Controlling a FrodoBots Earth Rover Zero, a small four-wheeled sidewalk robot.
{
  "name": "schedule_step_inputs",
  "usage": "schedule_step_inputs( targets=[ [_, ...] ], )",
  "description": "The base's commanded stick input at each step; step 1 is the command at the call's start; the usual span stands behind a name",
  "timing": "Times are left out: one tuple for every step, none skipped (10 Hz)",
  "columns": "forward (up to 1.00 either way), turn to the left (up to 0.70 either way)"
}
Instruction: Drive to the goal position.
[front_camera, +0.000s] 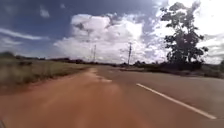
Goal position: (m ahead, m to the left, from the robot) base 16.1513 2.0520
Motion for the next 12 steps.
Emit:
schedule_step_inputs(
  targets=[
    [1.00, 0.00],
    [1.00, 0.00],
    [1.00, 0.00],
    [1.00, 0.00],
    [1.00, 0.00],
    [1.00, 0.00],
    [1.00, 0.00],
    [1.00, 0.00],
    [1.00, 0.00],
    [1.00, 0.00],
    [1.00, 0.06],
    [1.00, 0.18]
  ],
)
